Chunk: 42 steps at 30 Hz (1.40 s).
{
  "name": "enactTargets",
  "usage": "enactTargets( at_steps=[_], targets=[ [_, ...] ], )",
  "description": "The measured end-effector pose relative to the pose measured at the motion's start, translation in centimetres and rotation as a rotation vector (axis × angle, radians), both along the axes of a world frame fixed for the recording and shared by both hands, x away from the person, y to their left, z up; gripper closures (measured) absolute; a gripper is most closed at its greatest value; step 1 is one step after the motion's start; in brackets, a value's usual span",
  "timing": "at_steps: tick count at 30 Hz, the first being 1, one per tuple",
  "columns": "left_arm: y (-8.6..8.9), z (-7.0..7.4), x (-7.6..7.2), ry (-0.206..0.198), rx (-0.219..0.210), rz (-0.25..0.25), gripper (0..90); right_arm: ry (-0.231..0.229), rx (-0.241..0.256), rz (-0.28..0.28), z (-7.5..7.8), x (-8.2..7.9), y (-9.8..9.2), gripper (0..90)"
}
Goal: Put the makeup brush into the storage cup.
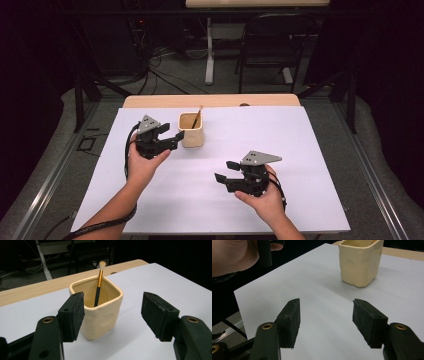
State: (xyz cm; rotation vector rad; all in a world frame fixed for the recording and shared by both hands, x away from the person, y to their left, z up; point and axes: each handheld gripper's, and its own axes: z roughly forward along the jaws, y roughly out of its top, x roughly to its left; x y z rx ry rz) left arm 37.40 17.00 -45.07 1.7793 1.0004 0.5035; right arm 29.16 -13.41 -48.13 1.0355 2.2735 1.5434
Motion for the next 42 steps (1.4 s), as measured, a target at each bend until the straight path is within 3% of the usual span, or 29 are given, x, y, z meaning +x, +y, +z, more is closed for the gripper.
enactTargets(
  at_steps=[30, 42],
  targets=[
    [1.0, -3.2, -4.2, 0.009, -0.074, -0.017, 35.3, -0.003, -0.011, 0.011, -0.2, -0.1, 0.3, 39.3],
    [2.0, -5.0, -5.5, 0.018, -0.093, 0.006, 35.2, -0.003, -0.007, 0.012, -0.4, -0.1, 0.5, 39.3]
  ],
)
